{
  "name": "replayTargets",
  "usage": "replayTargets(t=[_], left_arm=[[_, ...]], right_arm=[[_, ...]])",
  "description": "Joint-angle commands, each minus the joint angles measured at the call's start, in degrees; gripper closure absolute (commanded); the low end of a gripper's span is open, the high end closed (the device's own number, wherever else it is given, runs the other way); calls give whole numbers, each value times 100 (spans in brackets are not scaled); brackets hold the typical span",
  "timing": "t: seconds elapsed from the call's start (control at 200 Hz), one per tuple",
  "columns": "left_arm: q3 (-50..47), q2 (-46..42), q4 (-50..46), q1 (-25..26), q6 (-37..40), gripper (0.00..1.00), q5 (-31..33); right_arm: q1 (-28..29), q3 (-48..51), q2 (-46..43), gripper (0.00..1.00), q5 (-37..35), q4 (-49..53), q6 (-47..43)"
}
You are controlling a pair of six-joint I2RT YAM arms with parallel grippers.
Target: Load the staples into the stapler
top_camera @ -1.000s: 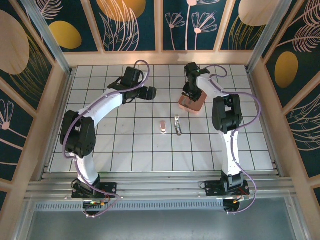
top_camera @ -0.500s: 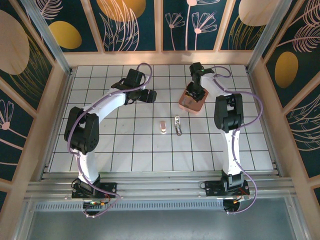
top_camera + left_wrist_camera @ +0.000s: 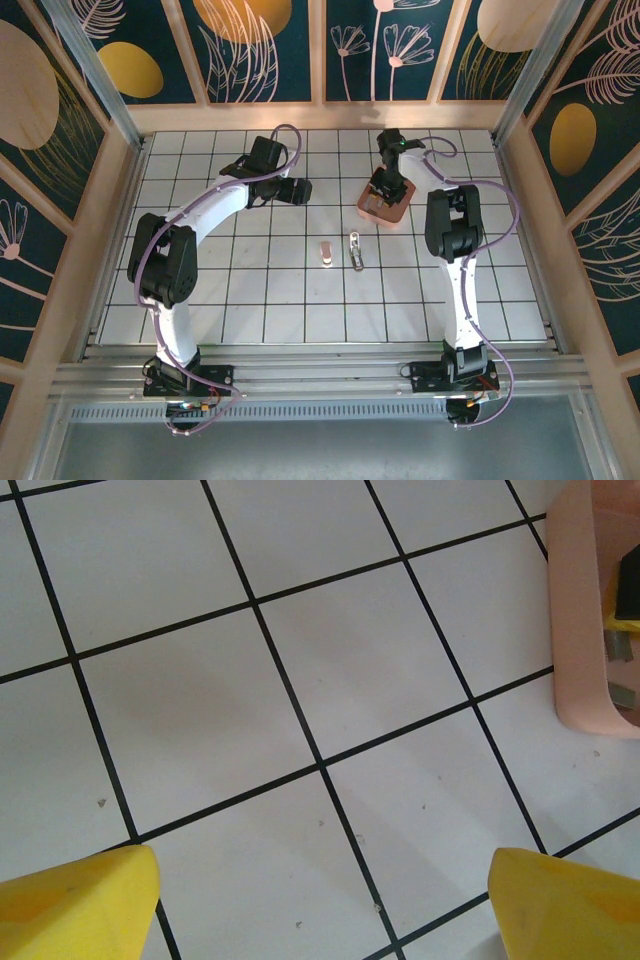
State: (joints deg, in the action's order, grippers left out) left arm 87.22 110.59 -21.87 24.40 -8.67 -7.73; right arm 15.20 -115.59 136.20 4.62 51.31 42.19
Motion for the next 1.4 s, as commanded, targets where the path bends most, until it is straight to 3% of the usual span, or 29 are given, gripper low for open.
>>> replayTargets(t=[0.0,0.546,0.856,1.171,1.396], left_arm=[[119,110,-103,-41,-48,15,-118],[85,91,-90,-59,-83,16,-168],[94,-34,-82,-58,-100,16,-65],[-602,-864,551,-58,-355,15,138],[-1952,-2008,1578,-58,-991,14,235]], right_arm=[[-32,-185,161,72,12,242,-105],[-43,-560,545,75,-167,1103,-559],[-45,-661,440,82,-205,918,-630],[10,-667,-429,82,-496,825,-634],[281,571,-1693,82,-699,504,-651]])
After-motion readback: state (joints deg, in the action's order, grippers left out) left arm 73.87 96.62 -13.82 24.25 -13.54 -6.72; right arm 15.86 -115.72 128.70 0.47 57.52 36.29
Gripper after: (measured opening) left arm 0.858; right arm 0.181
